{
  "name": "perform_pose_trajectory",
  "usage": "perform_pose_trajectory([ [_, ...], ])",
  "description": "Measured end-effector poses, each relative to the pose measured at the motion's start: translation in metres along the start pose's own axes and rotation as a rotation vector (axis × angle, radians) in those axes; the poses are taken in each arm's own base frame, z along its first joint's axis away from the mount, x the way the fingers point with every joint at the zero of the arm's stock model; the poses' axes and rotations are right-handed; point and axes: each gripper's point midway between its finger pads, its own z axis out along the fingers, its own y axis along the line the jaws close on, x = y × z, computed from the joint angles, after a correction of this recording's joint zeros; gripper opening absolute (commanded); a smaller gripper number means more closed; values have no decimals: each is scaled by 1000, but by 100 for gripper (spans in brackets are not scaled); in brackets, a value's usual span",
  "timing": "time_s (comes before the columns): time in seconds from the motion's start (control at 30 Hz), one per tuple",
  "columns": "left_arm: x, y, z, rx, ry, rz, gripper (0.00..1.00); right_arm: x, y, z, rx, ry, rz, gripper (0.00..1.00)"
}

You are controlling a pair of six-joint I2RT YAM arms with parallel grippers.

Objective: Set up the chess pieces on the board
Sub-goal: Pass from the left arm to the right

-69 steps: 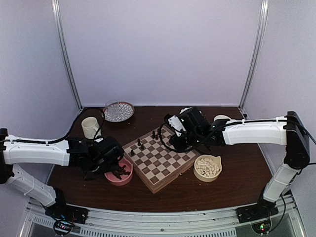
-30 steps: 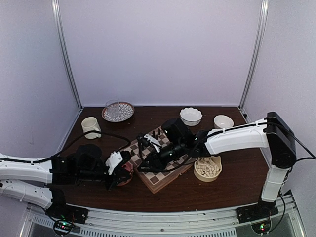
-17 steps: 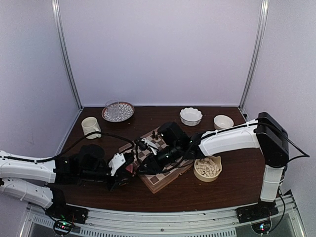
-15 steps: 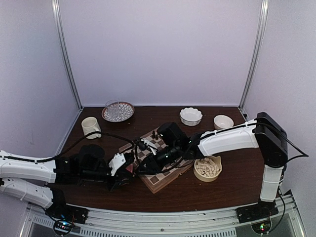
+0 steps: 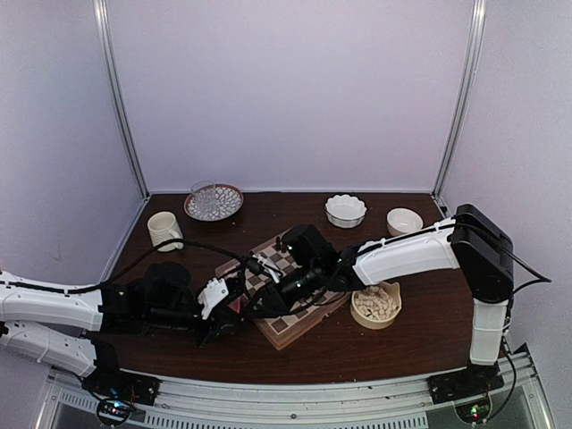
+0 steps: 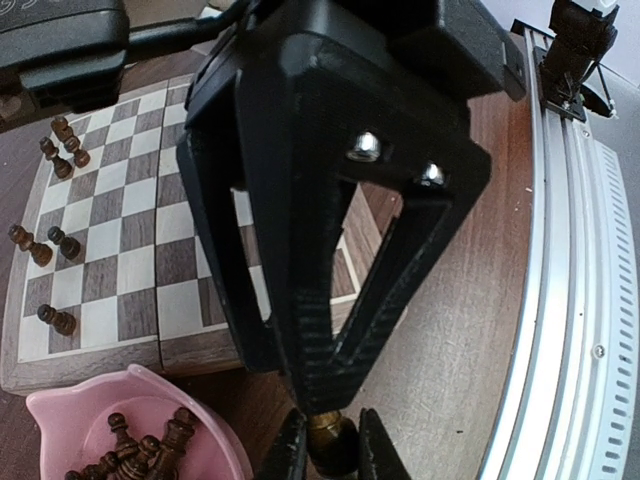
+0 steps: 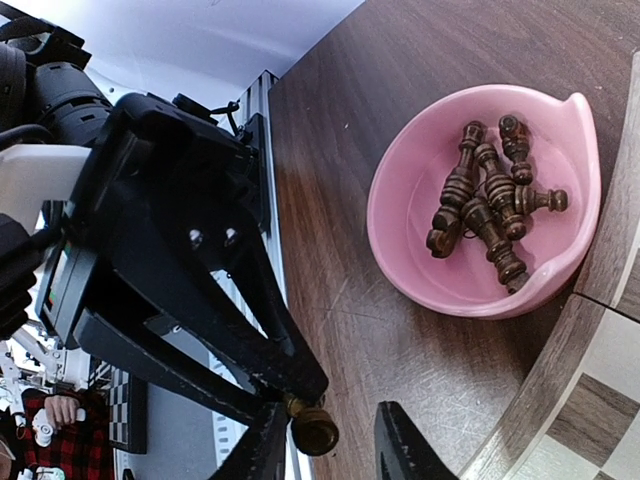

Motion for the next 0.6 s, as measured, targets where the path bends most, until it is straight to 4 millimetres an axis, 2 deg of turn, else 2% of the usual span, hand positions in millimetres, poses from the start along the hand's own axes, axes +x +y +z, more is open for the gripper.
perform_pose_trajectory([
  [0.13, 0, 0, 0, -1, -1, 0, 4, 0, 2, 0, -12, 3, 3, 21],
  [0.27, 0, 1, 0, -4, -1, 1, 5, -1, 6, 1, -22, 2, 9, 6],
  [0.6, -3, 4, -2, -27, -10, 5, 8, -7, 4, -4, -5, -28, -10, 4],
])
